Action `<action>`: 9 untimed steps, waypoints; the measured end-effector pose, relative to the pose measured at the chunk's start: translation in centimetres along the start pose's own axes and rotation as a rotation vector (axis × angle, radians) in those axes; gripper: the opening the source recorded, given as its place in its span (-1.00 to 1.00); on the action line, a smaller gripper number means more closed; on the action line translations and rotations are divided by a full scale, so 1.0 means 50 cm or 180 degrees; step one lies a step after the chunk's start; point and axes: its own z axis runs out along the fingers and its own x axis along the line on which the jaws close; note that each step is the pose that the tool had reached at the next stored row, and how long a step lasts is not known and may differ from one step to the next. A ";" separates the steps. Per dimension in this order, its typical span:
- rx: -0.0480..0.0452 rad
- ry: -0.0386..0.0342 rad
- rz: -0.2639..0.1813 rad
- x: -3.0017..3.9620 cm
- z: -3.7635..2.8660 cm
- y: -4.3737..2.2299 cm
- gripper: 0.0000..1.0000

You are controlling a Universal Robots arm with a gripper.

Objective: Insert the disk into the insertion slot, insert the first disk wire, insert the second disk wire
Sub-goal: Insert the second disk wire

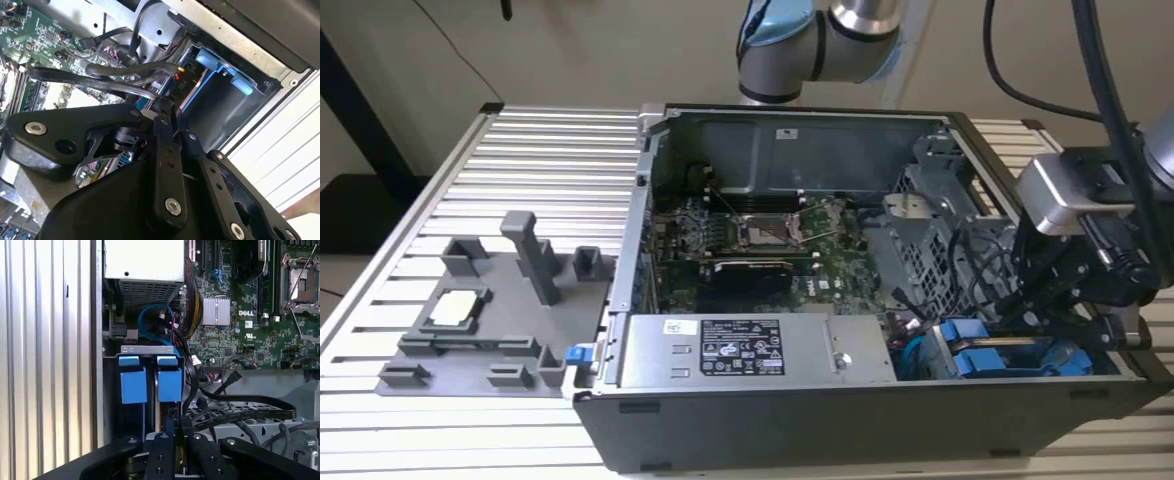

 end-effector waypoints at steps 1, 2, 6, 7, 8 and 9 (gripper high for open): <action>0.0000 0.0000 0.0000 -0.001 0.000 0.000 -0.67; 0.0000 0.0000 0.0000 -0.002 0.000 0.000 -0.67; 0.0000 0.0000 0.0000 -0.002 0.000 -0.002 -0.67; 0.0000 0.0000 0.0000 -0.002 0.000 -0.002 -0.67; 0.0000 0.0001 0.0000 -0.002 0.001 -0.002 -0.67; 0.0000 0.0000 0.0000 -0.001 0.001 -0.002 -0.67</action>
